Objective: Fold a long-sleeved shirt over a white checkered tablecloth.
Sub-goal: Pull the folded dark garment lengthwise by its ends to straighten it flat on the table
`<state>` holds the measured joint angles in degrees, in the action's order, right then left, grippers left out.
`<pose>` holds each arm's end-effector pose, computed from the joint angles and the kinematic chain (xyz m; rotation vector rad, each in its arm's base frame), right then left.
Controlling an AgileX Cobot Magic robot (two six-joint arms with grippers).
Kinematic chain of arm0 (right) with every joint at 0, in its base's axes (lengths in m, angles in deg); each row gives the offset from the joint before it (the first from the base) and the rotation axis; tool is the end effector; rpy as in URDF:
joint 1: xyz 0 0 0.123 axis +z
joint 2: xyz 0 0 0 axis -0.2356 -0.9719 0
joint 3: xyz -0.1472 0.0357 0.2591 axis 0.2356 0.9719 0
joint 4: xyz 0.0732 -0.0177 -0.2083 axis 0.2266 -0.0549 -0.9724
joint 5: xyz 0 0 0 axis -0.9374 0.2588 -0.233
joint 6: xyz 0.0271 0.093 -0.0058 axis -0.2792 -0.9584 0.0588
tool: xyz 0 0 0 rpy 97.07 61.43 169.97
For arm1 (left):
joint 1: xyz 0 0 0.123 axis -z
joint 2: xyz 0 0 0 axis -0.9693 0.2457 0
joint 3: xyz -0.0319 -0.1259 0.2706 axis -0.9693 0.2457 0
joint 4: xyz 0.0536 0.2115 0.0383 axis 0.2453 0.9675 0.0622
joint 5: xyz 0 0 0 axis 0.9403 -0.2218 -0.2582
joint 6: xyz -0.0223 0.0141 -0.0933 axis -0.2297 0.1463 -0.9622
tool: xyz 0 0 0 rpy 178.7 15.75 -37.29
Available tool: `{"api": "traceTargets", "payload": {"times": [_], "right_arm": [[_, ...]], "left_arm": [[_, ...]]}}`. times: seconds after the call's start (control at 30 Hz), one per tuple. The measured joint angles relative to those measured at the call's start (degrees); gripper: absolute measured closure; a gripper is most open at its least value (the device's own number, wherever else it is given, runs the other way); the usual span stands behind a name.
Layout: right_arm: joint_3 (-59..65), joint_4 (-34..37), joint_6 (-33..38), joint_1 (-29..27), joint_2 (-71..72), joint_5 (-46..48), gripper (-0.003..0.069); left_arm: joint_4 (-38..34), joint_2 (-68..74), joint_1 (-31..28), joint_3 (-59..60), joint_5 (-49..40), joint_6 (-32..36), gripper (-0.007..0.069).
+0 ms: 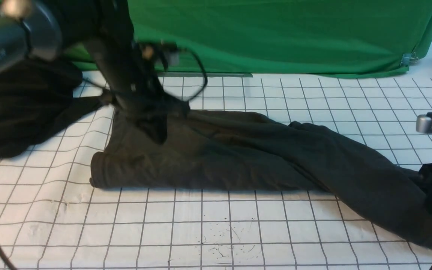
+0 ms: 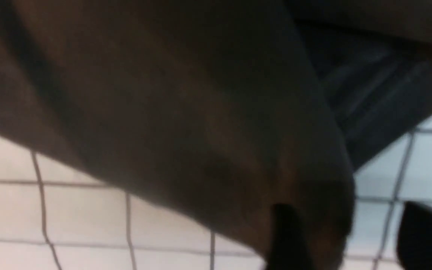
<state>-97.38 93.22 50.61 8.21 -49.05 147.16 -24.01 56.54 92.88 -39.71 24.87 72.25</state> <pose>0.3028 -0.0212 0.2282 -0.0253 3.1168 0.1154 0.3746 -0.1295 0.2606 0.4930 2.8781 -0.2510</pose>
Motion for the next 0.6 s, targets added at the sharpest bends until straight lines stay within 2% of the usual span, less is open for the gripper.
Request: {"api": "traceTargets", "payload": {"times": [0.07, 0.17, 0.23, 0.27, 0.3, 0.33, 0.37, 0.47, 0.6], "right_arm": [[0.52, 0.29, 0.54, 0.00, -0.32, -2.56, 0.0152], [0.47, -0.02, 0.64, -0.28, -1.86, -2.45, 0.0158], [0.47, 0.04, 1.35, -0.41, -3.56, -1.56, 0.0234], [0.47, 0.04, 1.94, -0.41, -4.28, -1.49, 0.0329], [0.47, 0.04, 2.04, -0.41, -4.35, -1.49, 0.0349], [0.47, 0.04, 2.89, -0.41, -4.55, -1.90, 0.0491], [0.39, -0.17, 3.21, -0.55, -4.55, -2.33, 0.0568], [-1.28, -2.41, 2.06, -1.25, -4.35, -2.62, 0.0639], [-5.63, -4.98, 0.81, -2.46, -4.24, -4.25, 0.0651]], "left_arm": [[1.29, 0.91, 0.06, 5.72, 3.99, 0.15, 0.0629], [2.61, 1.92, 0.00, 7.97, 5.90, 0.33, 0.0629], [3.37, 2.50, 0.00, 8.45, 6.24, 0.33, 0.0629], [3.57, 2.64, 0.00, 8.45, 6.38, 0.33, 0.0629], [3.57, 2.71, 0.00, 8.45, 6.39, 0.33, 0.0629], [3.69, 2.71, 0.00, 8.45, 6.44, 0.33, 0.0629], [3.75, 2.71, 0.00, 8.45, 6.44, 0.38, 0.0627], [3.80, 2.71, 0.00, 8.45, 6.46, 0.56, 0.0627], [3.81, 2.71, 0.00, 8.45, 6.50, 0.60, 0.0627]]}}
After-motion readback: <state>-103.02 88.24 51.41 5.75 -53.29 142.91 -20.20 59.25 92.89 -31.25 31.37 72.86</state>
